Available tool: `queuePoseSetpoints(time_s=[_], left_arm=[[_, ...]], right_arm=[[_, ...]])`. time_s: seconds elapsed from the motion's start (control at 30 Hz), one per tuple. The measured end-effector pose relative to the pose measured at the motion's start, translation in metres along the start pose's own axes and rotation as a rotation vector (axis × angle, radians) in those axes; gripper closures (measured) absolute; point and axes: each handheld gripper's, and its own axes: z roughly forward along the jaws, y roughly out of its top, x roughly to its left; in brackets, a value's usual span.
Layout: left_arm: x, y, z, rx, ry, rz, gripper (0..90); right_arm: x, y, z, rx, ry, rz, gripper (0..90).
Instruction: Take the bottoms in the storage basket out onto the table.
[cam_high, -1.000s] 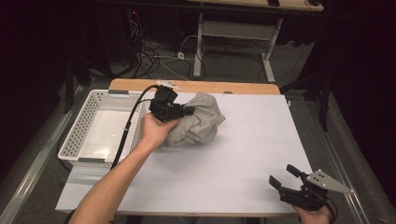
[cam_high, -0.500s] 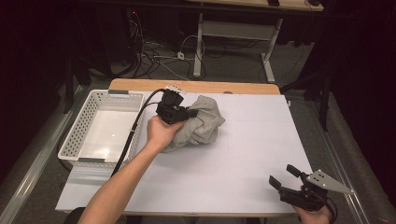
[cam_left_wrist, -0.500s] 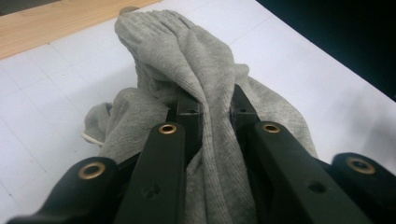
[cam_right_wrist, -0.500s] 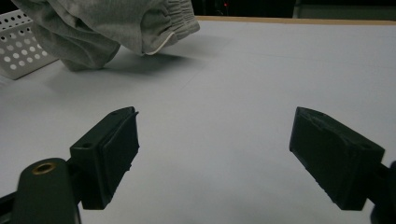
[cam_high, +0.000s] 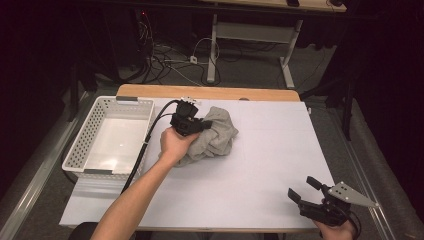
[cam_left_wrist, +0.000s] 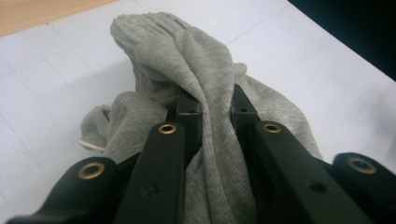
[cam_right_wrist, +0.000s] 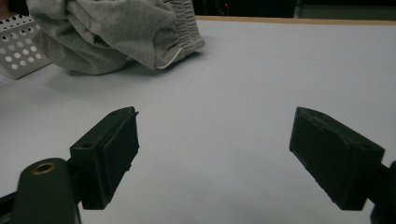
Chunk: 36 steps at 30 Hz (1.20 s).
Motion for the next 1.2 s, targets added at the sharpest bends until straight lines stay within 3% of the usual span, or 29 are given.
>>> queuePoseSetpoints(time_s=[0.2,0.4,0.83,1.2], left_arm=[[0.003,-0.005,0.009,0.017,0.021,-0.003,77.3],[0.011,-0.01,0.013,0.022,0.025,-0.035,77.0],[0.01,-0.014,0.026,0.072,0.073,0.003,76.0],[0.016,-0.02,0.037,0.119,0.068,-0.01,73.6]], right_arm=[[0.0,0.0,0.0,0.001,0.001,-0.001,16.1],[0.0,0.0,0.0,0.002,0.002,-0.001,16.1],[0.0,0.0,0.001,0.004,0.002,-0.003,16.1],[0.001,0.0,0.0,0.005,0.004,-0.001,16.1]])
